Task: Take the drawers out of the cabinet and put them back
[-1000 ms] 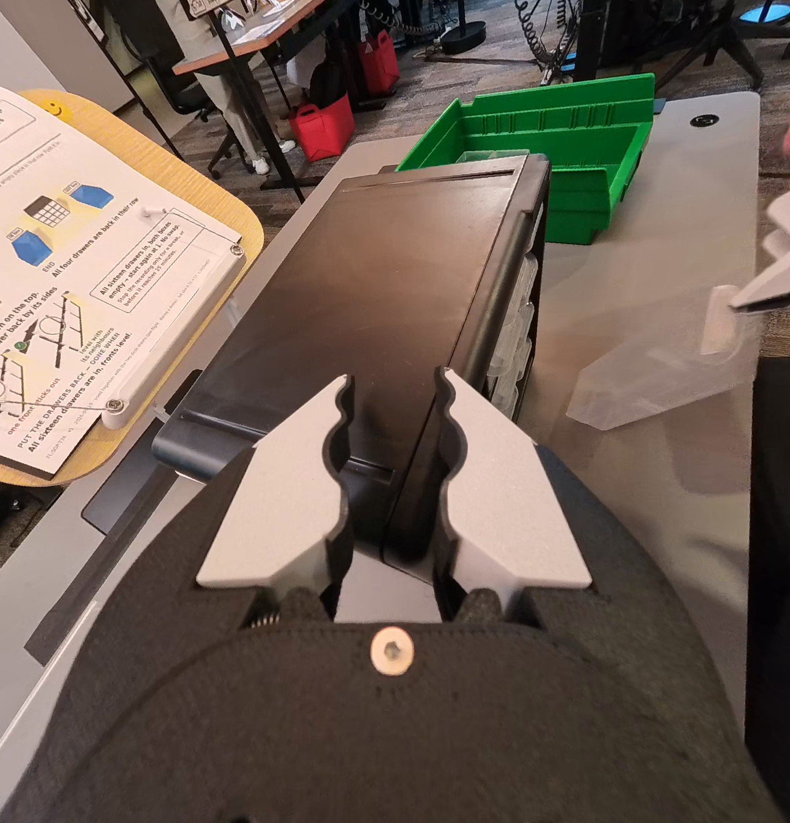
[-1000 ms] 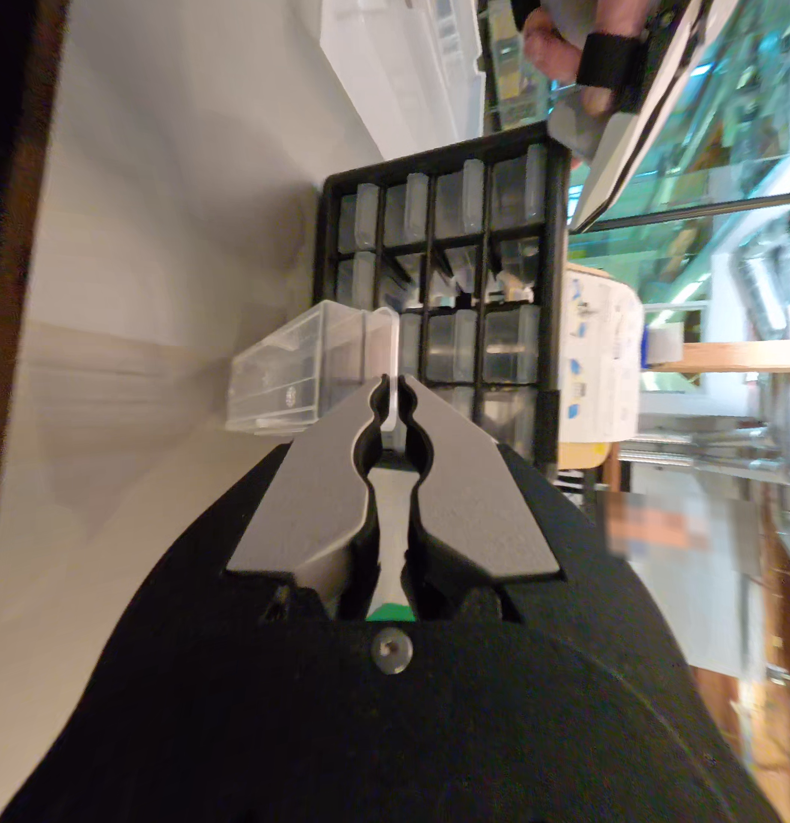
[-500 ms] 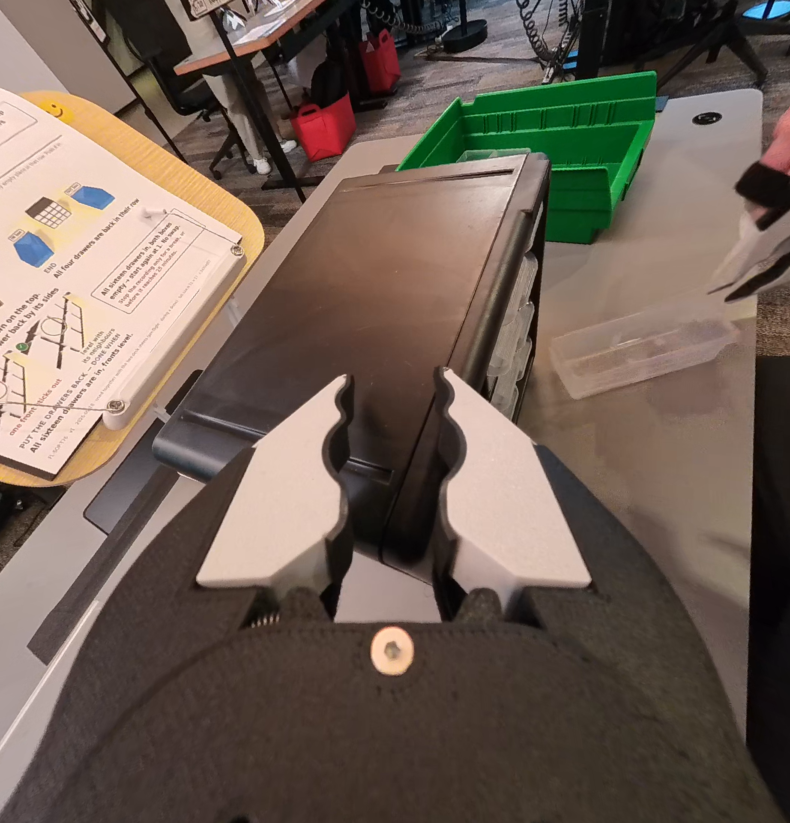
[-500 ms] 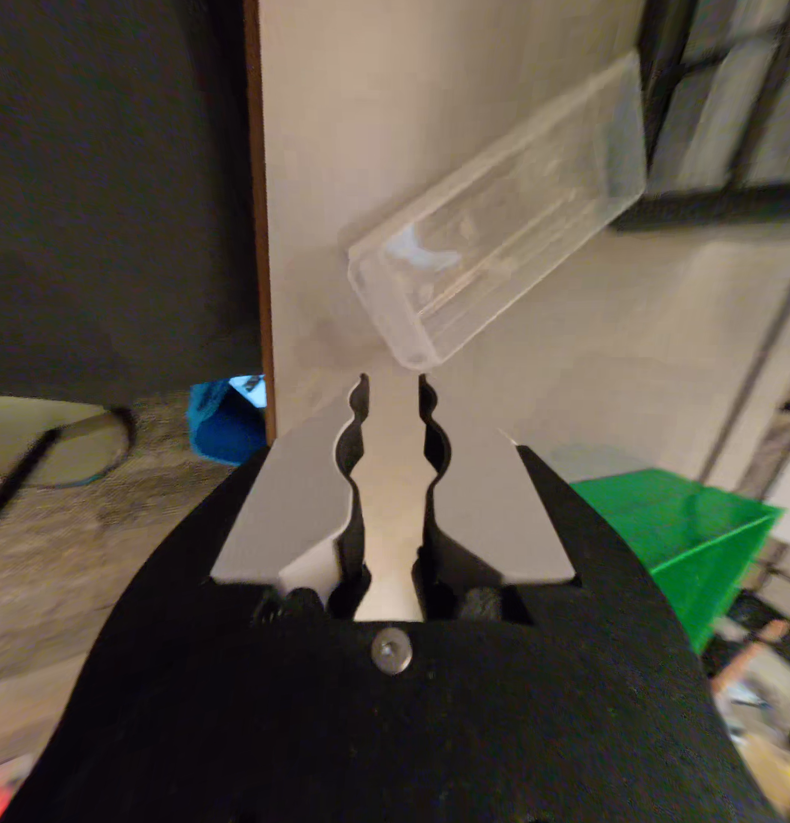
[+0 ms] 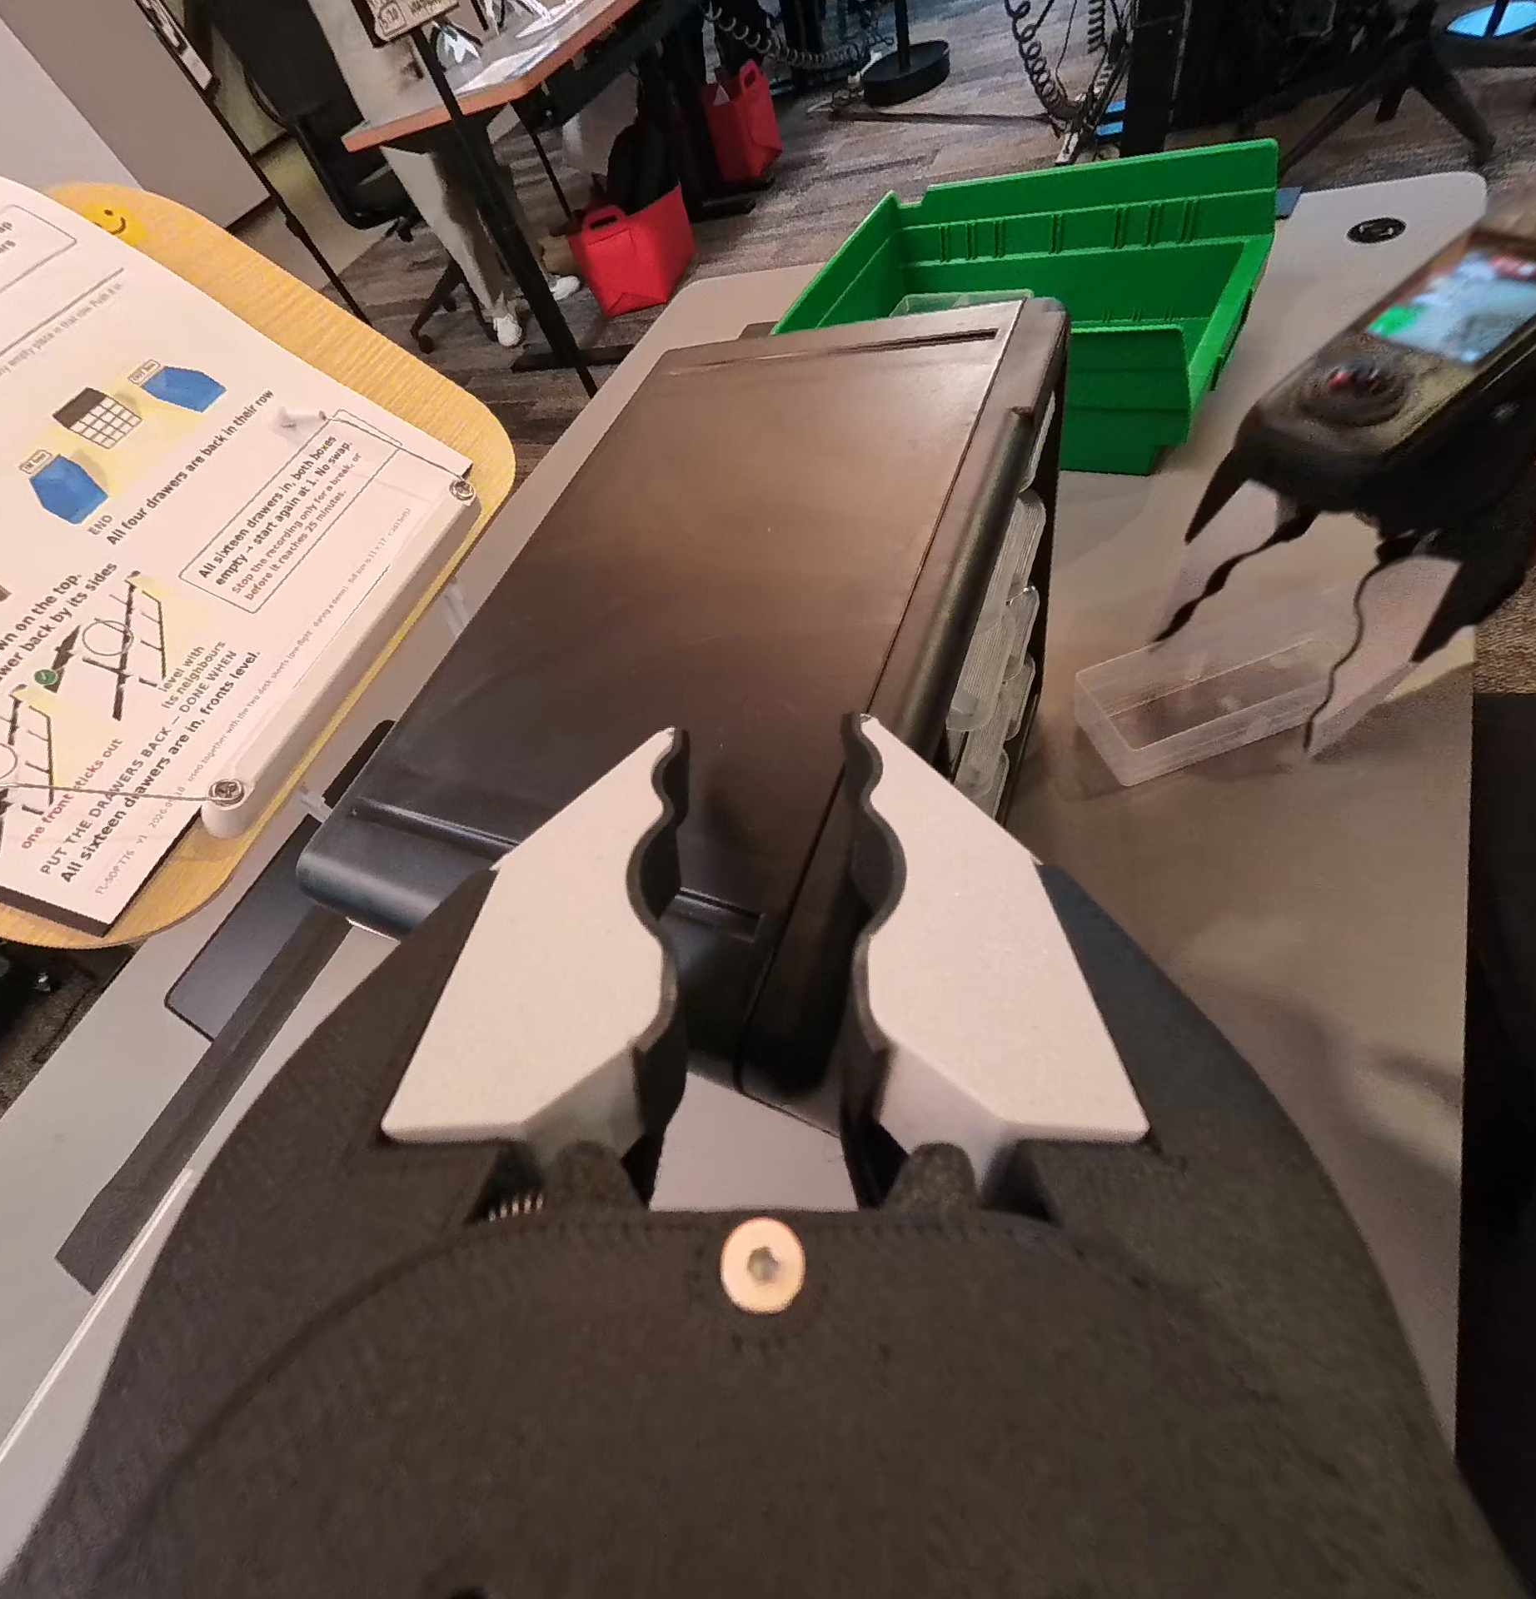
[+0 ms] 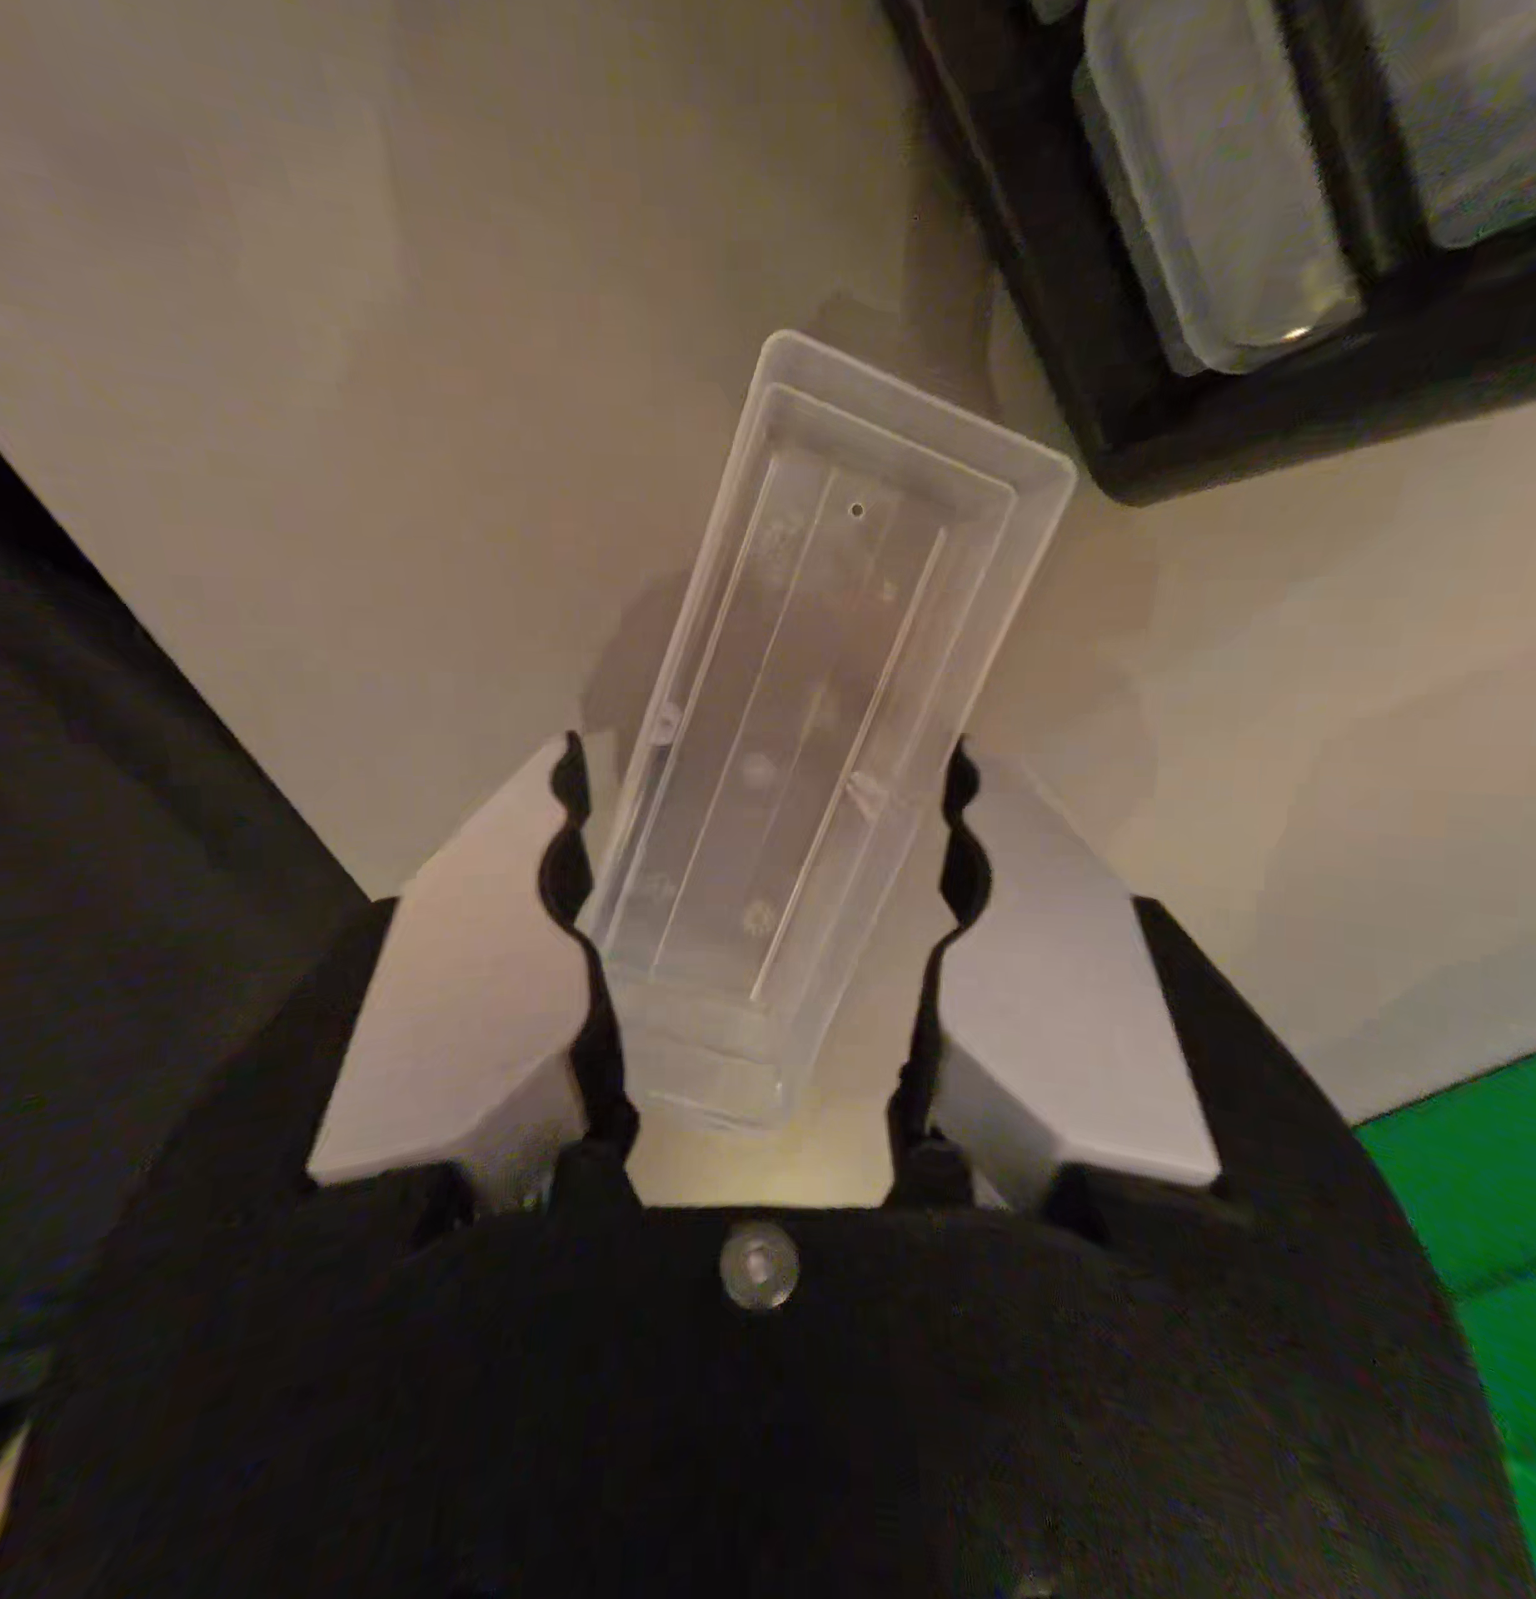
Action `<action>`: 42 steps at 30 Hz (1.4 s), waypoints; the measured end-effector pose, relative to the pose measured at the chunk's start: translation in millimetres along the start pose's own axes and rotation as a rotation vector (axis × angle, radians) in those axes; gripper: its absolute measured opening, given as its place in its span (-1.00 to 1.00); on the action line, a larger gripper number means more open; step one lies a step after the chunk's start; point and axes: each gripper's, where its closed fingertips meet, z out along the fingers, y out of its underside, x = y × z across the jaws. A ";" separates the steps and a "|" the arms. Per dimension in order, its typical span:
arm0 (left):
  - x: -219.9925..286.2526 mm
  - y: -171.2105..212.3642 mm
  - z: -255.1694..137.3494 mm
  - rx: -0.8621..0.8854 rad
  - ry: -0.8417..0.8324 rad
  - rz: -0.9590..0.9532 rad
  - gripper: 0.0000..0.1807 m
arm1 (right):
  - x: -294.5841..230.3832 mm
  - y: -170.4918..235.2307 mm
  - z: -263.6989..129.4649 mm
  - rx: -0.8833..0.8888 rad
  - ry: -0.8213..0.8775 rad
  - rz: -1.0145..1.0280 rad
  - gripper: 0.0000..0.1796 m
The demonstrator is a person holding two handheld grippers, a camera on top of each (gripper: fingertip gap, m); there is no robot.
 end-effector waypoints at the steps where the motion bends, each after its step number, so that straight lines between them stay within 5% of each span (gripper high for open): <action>1: -0.1 0.0 0.0 0.001 0.002 0.000 -0.62 | -0.5 1.1 2.5 -0.016 -0.008 -0.018 -0.18; 6: -0.6 0.0 -0.1 0.005 0.005 0.001 -0.62 | 1.9 11.1 -10.9 -0.042 -0.030 -0.111 -0.30; 10: -0.2 0.0 -0.2 0.007 0.005 0.001 -0.62 | 24.0 20.6 -69.8 0.031 0.040 -0.243 -0.31; 14: -0.3 -0.5 0.4 0.006 0.004 0.001 -0.62 | 93.5 42.9 -150.9 0.070 0.241 -0.250 -0.31; 17: -0.3 -0.9 1.1 0.007 0.003 0.002 -0.62 | 162.6 83.6 -178.6 -0.060 0.379 -0.247 -0.31; 24: 0.0 -1.0 1.1 0.012 -0.003 0.002 -0.62 | 250.5 157.2 -123.8 -0.362 0.308 -0.296 -0.31; 31: -0.2 -1.2 1.3 0.017 -0.006 0.010 -0.62 | 269.9 170.9 -47.0 -0.477 0.222 -0.467 -0.28; 42: 0.2 -1.9 2.2 0.019 -0.006 0.014 -0.62 | 301.8 161.4 -71.8 -0.514 0.408 -0.353 -0.17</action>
